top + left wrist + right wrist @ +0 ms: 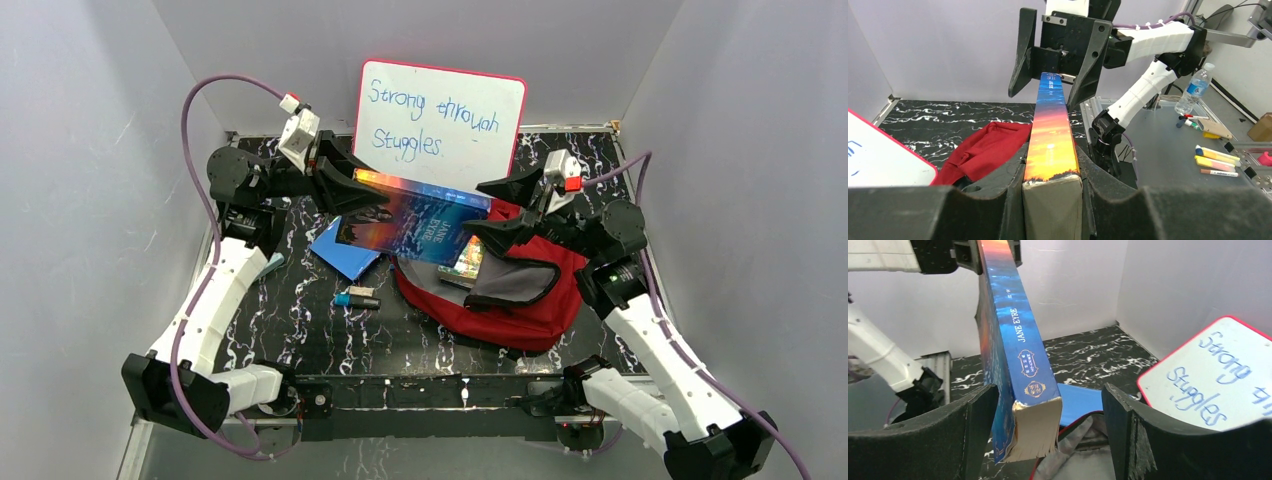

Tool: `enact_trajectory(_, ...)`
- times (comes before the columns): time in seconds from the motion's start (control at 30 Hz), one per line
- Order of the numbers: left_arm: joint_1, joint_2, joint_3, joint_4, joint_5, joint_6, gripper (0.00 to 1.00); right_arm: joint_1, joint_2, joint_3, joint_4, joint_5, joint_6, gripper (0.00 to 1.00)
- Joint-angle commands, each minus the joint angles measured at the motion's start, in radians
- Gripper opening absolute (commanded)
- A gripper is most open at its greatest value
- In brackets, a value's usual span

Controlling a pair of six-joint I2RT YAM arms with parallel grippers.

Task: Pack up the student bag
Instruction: Pick up the book at the corner of the board.

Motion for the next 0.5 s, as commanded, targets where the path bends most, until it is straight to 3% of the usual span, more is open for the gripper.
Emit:
enact_trajectory(0.0, -0.026, -0.054, 0.037, 0.124, -0.054, -0.014, 0.00, -0.002, 0.020, -0.032, 0.250, -0.113, 0.137, 0.82)
enact_trajectory(0.23, -0.060, -0.045, 0.042, 0.139, -0.085, -0.012, 0.00, 0.000, 0.073, -0.049, 0.418, -0.170, 0.269, 0.68)
enact_trajectory(0.47, -0.087, -0.026, 0.042, 0.165, -0.136, -0.006, 0.00, 0.000, 0.105, -0.069, 0.484, -0.190, 0.321, 0.58)
